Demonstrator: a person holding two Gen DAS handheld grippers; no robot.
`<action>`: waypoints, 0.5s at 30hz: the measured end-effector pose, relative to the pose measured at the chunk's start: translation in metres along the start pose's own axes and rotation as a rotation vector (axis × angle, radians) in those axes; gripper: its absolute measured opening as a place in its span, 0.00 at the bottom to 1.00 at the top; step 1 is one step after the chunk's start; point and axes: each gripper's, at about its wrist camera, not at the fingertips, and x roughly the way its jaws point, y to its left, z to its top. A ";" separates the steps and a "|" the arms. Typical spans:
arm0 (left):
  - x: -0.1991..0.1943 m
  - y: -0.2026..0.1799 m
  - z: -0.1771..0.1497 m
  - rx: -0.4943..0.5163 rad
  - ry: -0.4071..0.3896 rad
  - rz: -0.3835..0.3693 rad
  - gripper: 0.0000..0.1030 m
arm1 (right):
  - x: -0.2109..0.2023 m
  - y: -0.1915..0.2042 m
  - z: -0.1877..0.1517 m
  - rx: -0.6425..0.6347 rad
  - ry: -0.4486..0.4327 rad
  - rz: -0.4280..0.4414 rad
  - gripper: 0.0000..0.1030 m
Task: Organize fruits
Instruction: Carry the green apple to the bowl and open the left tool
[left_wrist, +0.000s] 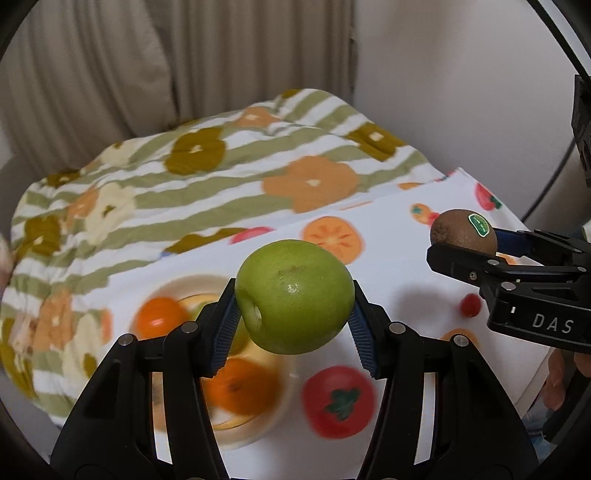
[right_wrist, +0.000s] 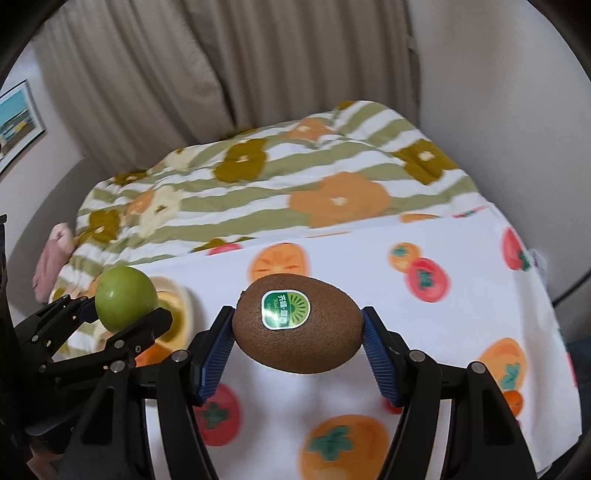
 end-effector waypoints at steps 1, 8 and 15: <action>-0.002 0.008 -0.002 -0.010 0.001 0.008 0.58 | 0.001 0.006 0.000 -0.006 0.002 0.010 0.62; -0.009 0.069 -0.025 -0.064 0.021 0.063 0.58 | 0.021 0.067 -0.004 -0.058 0.024 0.084 0.62; 0.007 0.104 -0.039 -0.048 0.049 0.061 0.58 | 0.045 0.101 -0.010 -0.067 0.048 0.114 0.62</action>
